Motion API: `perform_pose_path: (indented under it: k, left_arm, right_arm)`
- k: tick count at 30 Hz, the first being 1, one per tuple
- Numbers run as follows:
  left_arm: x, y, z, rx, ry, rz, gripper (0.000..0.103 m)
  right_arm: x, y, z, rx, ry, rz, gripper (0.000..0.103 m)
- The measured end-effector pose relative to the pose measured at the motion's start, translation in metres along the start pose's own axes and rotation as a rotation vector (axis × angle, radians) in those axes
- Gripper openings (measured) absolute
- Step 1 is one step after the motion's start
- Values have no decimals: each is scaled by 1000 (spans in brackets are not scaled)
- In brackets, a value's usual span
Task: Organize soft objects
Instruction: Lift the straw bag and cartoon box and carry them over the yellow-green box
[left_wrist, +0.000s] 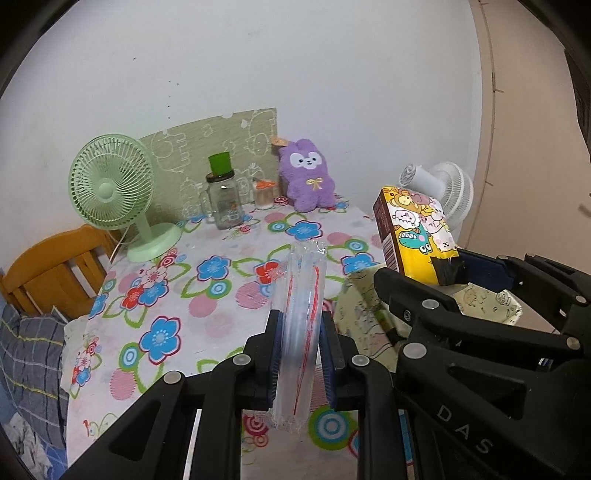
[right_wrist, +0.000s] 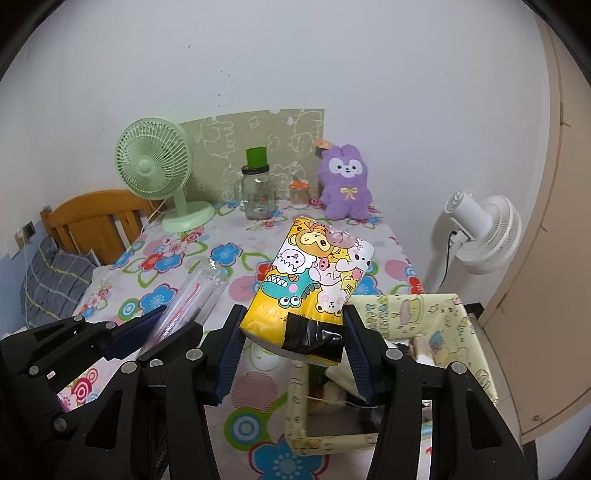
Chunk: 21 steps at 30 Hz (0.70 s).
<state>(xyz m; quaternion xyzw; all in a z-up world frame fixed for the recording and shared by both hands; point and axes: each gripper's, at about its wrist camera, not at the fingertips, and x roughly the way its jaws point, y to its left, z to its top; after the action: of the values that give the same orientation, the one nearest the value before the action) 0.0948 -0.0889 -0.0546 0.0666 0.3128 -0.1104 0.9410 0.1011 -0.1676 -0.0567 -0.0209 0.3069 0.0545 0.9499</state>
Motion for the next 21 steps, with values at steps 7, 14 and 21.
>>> perform_pose_path:
  k: [7,14,21]
  left_arm:
    - [6,-21,7,5,-21,-24,18]
    - [17,-41,12,36,-12,-57,18]
    - [33,-65,15,62,12,-87,18]
  right_arm:
    - [-3,-24,0,26,-25,-27,54]
    - [-3,-45,-3,34,-28,-53,54]
    - [4,-67,-8,55,-9,-71,54]
